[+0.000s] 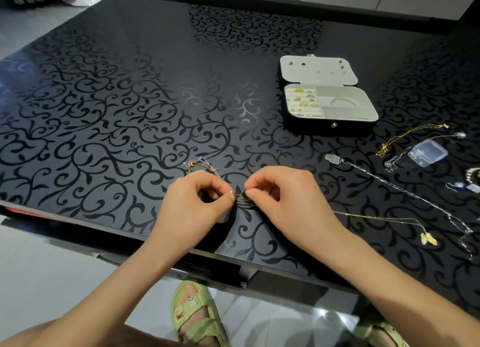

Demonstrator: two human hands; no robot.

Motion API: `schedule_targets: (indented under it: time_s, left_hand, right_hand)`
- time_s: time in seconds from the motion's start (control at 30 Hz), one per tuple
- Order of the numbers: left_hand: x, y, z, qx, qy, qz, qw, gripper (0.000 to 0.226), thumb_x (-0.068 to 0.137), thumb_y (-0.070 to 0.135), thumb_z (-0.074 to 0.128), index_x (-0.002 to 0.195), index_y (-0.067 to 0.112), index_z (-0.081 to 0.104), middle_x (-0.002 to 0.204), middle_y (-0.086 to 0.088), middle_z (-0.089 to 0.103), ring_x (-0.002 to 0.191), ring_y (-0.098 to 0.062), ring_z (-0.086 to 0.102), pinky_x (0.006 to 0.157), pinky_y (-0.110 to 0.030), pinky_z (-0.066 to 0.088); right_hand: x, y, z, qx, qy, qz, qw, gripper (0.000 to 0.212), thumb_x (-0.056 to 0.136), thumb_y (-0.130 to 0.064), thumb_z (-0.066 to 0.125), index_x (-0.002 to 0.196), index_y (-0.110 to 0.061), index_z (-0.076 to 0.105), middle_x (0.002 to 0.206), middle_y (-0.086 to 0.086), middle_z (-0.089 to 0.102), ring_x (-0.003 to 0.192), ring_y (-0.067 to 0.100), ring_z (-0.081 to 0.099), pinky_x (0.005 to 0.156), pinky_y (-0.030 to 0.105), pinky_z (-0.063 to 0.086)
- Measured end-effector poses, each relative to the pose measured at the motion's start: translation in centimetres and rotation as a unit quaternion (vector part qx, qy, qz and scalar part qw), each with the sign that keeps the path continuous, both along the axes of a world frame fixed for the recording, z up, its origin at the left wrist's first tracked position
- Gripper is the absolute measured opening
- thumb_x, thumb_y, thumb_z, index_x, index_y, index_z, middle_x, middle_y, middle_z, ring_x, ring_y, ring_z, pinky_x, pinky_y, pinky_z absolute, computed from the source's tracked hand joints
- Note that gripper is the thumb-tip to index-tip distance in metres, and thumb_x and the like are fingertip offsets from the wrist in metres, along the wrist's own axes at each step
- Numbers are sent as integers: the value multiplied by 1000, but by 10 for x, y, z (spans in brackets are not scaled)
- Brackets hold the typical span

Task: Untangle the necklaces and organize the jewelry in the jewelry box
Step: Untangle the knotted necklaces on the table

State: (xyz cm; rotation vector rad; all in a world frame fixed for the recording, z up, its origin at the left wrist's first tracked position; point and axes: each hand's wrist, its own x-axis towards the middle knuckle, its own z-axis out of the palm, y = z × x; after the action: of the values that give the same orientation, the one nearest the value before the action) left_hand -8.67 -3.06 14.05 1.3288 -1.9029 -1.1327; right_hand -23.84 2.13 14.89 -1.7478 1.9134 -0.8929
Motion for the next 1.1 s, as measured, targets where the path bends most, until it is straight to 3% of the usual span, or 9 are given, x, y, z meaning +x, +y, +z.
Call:
schedule_targets:
  time_s: [0.13,0.33,0.57,0.77,0.97,1.1]
  left_hand:
    - [1,-2,-3,5,4,1,1000,11,76,12,72,68,20,68,58,15,57,51,2,47,54,-8,34]
    - [-1,-1,-3,8,16,-4,1000,9,77,15,71,70,20,69,59,9,59,50,-1,46,53,-10,35]
    - [-2,1,-4,-30,10,-14,999,11,78,11,70,71,19,69,63,10,63,53,0,50,55,-10,37]
    - [0,2,-4,-126,-36,-28,991,7,79,14,69,74,19,67,75,8,59,73,-7,55,65,-12,40]
    - [-1,6,-10,-272,-139,-52,951,22,80,24,51,73,8,65,72,0,52,70,-18,49,65,-24,36]
    - [-1,6,-11,-265,-135,-46,954,15,78,20,56,70,11,63,71,2,52,69,-15,48,65,-19,34]
  right_hand:
    - [6,-2,-6,-30,15,15,999,7,83,-13,65,89,-16,69,79,-7,66,73,6,56,72,25,46]
    - [13,-4,-18,-67,10,11,998,24,81,-7,62,104,-13,68,72,-7,63,67,3,50,72,33,50]
    - [17,-6,-18,-65,42,28,997,23,81,-13,56,96,-19,73,70,-2,60,68,13,52,63,31,45]
    - [18,-6,-14,-52,17,12,998,17,82,-12,61,90,-18,74,76,-2,65,69,8,53,67,32,48]
    - [19,-7,-11,-6,12,-4,1000,19,84,-9,60,92,-19,74,85,-5,68,73,6,54,78,32,48]
    - [20,-8,-11,-25,1,-31,999,14,82,-9,63,86,-18,74,81,-7,67,70,6,57,74,29,50]
